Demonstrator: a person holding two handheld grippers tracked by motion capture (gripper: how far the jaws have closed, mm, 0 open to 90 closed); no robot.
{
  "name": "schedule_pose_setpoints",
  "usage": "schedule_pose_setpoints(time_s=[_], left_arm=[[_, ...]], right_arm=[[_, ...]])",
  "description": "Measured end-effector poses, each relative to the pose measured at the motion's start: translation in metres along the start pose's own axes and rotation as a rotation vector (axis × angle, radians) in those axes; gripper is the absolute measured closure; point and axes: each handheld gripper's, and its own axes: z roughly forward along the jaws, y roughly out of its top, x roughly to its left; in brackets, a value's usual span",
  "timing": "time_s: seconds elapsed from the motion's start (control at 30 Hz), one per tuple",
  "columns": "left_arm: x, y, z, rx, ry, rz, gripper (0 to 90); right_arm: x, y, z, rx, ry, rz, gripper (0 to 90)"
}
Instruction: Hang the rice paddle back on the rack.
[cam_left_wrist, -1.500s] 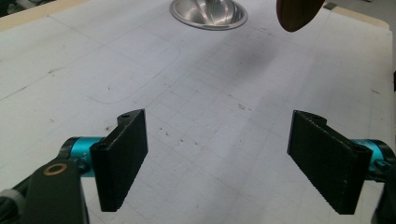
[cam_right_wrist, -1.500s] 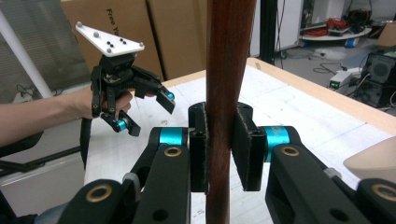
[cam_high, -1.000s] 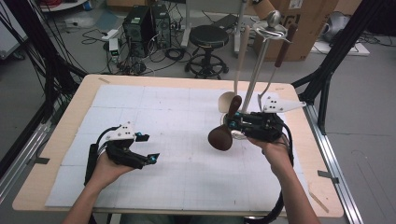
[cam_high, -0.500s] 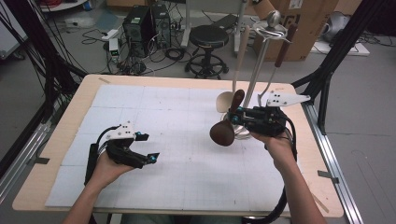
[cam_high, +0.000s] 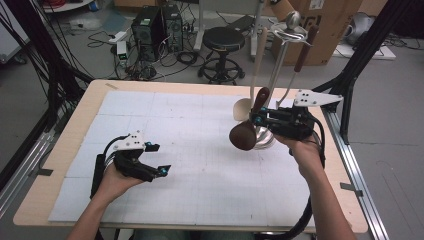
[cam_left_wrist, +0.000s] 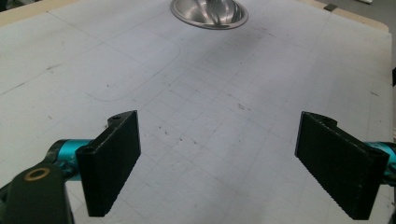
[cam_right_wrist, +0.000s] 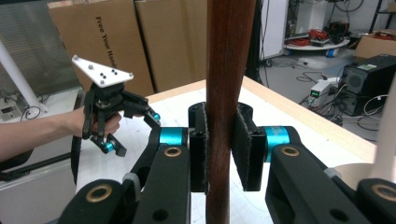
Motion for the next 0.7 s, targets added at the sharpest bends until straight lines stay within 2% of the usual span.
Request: schedule_pose_setpoints(time_s=[0.37,0.57,0.7], left_arm=[[0.001,0.000,-0.002,-0.005,0.011,-0.005,14.0],[0.001,0.000,-0.001,-0.003,0.010,-0.007,13.3],[0.002,0.000,-0.002,-0.003,0.013,-0.010,13.0]], right_arm=[[-0.009,0.012,-0.008,-0.011,-0.031,0.005,78.1],[-0.010,0.019,-0.010,-0.004,-0.034,0.007,78.1],[-0.011,0.024,-0.012,-0.023,-0.029,0.013,78.1]])
